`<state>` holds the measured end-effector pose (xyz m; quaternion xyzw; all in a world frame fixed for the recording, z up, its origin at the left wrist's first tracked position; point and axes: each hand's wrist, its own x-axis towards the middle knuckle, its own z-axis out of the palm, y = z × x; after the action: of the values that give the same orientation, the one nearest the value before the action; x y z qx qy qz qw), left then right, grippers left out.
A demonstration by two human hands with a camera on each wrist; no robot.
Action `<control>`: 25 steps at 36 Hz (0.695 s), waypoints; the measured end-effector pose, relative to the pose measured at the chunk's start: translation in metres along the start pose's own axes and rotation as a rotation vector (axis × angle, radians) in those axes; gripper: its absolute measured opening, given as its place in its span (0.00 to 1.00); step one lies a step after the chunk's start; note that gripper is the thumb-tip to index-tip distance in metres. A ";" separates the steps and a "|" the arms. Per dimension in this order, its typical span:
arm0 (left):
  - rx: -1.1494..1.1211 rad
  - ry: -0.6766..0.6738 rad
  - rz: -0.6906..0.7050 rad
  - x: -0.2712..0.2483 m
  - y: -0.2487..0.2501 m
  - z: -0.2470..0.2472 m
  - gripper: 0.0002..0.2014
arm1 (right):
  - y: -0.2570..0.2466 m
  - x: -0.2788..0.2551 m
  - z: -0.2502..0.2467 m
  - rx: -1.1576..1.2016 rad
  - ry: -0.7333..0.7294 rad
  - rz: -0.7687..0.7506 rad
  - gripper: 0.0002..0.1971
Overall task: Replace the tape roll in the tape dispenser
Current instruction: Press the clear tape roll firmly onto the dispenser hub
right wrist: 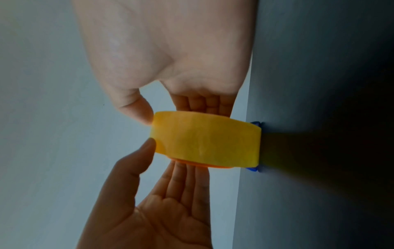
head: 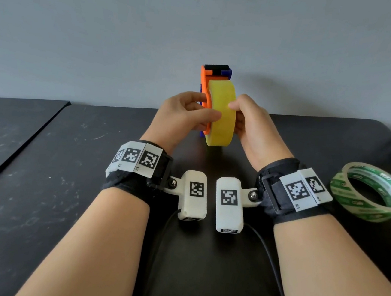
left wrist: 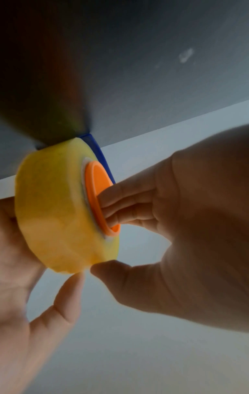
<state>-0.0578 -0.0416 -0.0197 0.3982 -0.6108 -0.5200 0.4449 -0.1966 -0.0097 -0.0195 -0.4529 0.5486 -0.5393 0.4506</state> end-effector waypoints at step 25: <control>0.008 0.086 0.062 0.006 -0.007 -0.001 0.17 | 0.003 0.001 -0.002 -0.081 -0.008 -0.050 0.28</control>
<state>-0.0583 -0.0487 -0.0254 0.4027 -0.6053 -0.4860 0.4852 -0.1993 -0.0104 -0.0225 -0.4865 0.5569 -0.5258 0.4204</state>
